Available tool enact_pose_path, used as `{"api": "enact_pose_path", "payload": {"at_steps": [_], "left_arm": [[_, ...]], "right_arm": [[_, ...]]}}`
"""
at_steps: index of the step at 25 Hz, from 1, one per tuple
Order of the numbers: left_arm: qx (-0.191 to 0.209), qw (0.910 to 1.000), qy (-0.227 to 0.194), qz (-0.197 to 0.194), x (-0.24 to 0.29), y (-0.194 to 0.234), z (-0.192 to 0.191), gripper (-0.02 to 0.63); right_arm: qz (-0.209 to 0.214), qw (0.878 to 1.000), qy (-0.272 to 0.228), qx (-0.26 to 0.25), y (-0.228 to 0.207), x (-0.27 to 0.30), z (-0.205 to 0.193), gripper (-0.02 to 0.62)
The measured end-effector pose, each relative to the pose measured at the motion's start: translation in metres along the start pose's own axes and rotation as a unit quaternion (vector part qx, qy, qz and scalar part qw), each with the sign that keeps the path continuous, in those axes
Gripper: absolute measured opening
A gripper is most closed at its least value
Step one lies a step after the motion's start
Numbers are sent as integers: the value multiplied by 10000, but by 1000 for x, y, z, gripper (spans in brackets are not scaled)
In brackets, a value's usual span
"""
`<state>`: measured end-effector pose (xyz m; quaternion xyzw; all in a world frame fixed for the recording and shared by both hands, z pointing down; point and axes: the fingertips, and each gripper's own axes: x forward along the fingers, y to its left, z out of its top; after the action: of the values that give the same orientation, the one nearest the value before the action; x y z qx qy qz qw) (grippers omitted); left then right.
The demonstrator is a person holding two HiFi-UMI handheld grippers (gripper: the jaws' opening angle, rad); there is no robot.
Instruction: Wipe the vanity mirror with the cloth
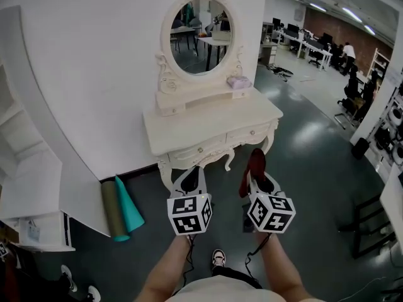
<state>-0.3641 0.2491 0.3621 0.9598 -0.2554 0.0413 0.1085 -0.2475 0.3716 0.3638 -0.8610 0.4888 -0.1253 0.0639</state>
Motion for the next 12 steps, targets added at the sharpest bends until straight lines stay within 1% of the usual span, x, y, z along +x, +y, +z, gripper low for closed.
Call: {"api": "enact_pose_path", "payload": {"at_steps": [5,12], "left_arm": [[15,10000,-33,44,54,-4,15,5],[94,9999,15,76,127,-11,23,5]], "right_arm": [[77,9999,-52,-45,-24,46,24,58],[144,9999,29,13,-63,106,38,58]]}}
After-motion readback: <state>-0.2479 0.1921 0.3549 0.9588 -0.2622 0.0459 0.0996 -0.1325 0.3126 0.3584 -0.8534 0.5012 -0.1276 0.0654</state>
